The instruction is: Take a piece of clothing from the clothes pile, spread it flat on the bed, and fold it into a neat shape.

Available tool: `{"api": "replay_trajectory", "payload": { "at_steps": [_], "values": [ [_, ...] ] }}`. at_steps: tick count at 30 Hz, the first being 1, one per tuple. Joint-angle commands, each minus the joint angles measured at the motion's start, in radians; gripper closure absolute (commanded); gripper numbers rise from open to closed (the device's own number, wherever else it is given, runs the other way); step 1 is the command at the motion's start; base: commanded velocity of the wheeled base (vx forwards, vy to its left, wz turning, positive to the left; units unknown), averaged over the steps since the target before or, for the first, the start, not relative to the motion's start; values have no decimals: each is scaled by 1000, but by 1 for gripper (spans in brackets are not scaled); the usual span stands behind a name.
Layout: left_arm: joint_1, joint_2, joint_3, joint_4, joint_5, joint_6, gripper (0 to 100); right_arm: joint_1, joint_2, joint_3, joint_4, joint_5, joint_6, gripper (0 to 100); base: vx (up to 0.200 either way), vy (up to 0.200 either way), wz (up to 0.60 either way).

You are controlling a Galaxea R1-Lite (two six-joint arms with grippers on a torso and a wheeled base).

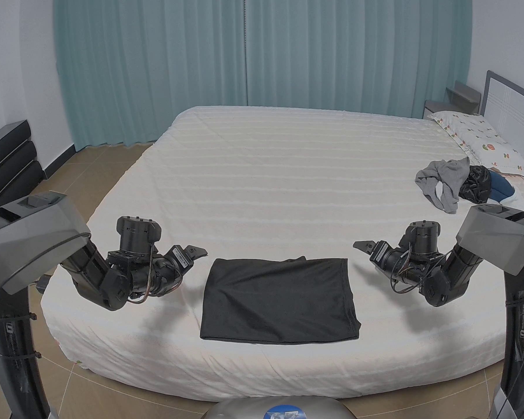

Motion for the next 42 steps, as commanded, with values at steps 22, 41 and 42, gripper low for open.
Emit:
{"api": "replay_trajectory", "payload": {
  "at_steps": [22, 41, 42],
  "values": [
    [71, -951, 521, 3, 166, 347, 0, -47, -1136, 771, 1, -88, -312, 0, 0, 0, 0],
    [93, -1649, 549, 540, 341, 658, 0, -110, -2078, 791, 869, -83, -556, 0, 0, 0, 0],
    [93, -1718, 549, 603, 361, 692, 0, -119, -2158, 757, 981, -86, -588, 0, 0, 0, 0]
  ]
}}
